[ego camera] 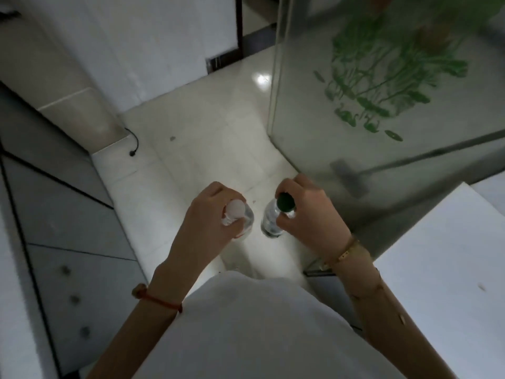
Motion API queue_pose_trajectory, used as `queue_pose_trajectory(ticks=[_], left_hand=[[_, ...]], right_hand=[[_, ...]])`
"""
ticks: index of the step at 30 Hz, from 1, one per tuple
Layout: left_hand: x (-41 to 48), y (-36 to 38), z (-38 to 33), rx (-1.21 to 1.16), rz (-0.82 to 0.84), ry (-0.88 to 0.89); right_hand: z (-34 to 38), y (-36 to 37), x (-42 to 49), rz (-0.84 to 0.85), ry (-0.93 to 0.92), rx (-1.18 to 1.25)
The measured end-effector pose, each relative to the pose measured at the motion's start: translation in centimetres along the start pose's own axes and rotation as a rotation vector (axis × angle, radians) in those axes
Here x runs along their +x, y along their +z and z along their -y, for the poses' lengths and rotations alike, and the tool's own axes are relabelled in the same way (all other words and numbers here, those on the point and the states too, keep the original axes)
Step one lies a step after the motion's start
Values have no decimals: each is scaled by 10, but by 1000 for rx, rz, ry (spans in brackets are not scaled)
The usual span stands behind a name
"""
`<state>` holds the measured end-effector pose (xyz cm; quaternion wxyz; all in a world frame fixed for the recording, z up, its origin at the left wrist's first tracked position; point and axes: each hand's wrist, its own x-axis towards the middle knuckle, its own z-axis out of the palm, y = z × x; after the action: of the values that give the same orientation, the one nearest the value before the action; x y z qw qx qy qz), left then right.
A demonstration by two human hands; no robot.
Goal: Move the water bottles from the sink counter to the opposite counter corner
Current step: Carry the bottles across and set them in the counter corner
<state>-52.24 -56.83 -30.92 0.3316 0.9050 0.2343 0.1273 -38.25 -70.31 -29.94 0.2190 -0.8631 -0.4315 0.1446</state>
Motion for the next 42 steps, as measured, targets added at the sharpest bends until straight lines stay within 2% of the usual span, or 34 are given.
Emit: queue_pose_trajectory(ticks=[17, 26, 33, 42], left_hand=[[38, -114, 138, 10, -317, -409], [110, -166, 204, 58, -526, -611], [176, -210, 255, 77, -675, -734], [234, -268, 326, 109, -760, -853]], right_hand=[[124, 78, 203, 267, -416, -5], [193, 105, 354, 384, -696, 3], [253, 126, 471, 402, -891, 15], [320, 171, 588, 452, -988, 30]])
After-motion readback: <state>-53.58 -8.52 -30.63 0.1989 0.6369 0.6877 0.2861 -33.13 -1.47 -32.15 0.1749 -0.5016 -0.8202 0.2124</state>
